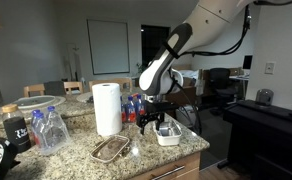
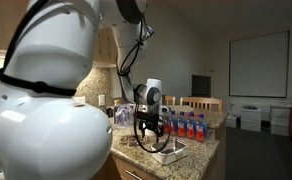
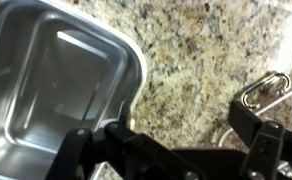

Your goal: Pick up the bowl and put it on the object

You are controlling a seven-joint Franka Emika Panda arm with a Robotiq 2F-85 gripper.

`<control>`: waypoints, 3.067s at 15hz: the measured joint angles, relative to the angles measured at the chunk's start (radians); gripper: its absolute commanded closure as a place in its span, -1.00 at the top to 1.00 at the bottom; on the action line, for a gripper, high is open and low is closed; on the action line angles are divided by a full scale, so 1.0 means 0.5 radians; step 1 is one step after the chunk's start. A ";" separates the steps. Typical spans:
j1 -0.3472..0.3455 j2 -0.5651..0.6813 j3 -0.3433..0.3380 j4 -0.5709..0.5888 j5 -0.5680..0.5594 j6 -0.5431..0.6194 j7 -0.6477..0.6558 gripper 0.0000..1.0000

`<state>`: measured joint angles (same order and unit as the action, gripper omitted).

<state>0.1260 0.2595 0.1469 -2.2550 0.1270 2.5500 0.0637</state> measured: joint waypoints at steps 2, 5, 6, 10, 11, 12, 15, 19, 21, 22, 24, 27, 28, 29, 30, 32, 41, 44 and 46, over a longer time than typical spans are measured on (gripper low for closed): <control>-0.012 0.031 -0.014 0.036 0.001 -0.225 0.000 1.00; -0.024 0.037 -0.070 0.060 0.001 -0.486 0.005 1.00; -0.030 0.037 -0.089 0.069 0.001 -0.542 0.010 1.00; -0.037 0.049 -0.124 0.130 0.001 -0.647 0.043 1.00; -0.037 0.057 -0.125 0.153 0.001 -0.648 0.052 1.00; -0.036 0.066 -0.126 0.179 0.001 -0.648 0.059 1.00; -0.033 0.093 -0.127 0.268 -0.025 -0.650 0.063 1.00; -0.016 0.125 -0.113 0.373 -0.073 -0.701 0.048 1.00; 0.009 0.131 -0.096 0.412 -0.099 -0.712 0.041 1.00; 0.024 0.133 -0.088 0.431 -0.118 -0.719 0.041 1.00; 0.051 0.138 -0.071 0.473 -0.150 -0.757 0.036 1.00; 0.075 0.157 -0.039 0.522 -0.160 -0.843 -0.021 1.00; 0.078 0.166 -0.026 0.531 -0.160 -0.872 -0.045 1.00; 0.078 0.174 -0.012 0.534 -0.160 -0.897 -0.062 1.00; 0.079 0.183 -0.001 0.535 -0.159 -0.929 -0.071 1.00; 0.079 0.209 0.016 0.535 -0.143 -0.987 -0.073 1.00; 0.078 0.265 0.016 0.540 -0.069 -1.075 -0.067 1.00; 0.078 0.265 0.003 0.545 -0.074 -1.075 -0.061 1.00; 0.077 0.260 -0.027 0.546 -0.085 -1.077 -0.029 1.00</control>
<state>0.1647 0.3897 0.1335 -1.9821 0.0843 2.0115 0.0490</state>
